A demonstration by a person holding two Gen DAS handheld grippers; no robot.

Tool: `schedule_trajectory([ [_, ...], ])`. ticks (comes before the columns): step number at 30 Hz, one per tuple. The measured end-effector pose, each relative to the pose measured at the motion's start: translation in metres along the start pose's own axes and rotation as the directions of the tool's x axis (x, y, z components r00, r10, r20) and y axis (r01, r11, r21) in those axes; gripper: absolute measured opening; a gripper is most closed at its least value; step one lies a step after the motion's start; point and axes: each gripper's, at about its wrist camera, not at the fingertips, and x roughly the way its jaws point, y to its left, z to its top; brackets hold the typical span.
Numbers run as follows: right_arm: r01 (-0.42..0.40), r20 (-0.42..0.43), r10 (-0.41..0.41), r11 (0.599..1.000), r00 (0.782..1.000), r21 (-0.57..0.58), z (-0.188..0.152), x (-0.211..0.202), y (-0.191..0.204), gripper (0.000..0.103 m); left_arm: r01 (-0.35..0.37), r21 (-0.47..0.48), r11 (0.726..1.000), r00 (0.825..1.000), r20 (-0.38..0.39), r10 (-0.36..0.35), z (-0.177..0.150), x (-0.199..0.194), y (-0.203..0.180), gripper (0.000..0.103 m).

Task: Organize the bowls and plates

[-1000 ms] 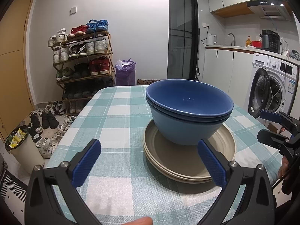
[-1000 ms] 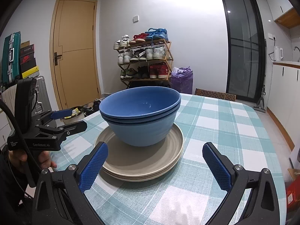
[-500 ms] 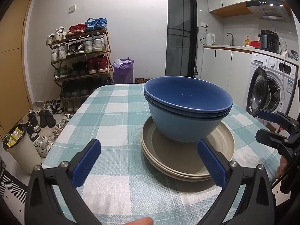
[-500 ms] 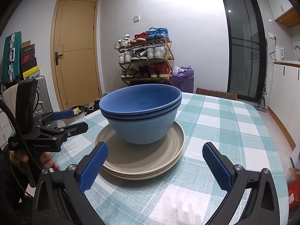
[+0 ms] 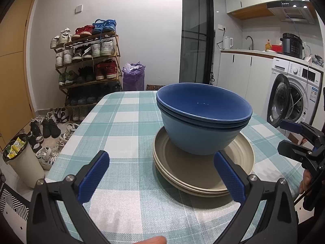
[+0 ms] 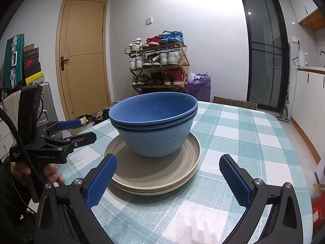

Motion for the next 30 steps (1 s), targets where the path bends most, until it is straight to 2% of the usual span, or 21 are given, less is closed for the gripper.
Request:
schedule_trajectory([
  [30, -0.003, 0.0, 0.003, 1.0, 1.0, -0.003, -0.0014, 0.0025, 0.0012, 0.102, 0.002, -0.001, 1.0, 1.0, 0.0, -0.002, 0.0003, 0.0001, 0.0008, 0.103],
])
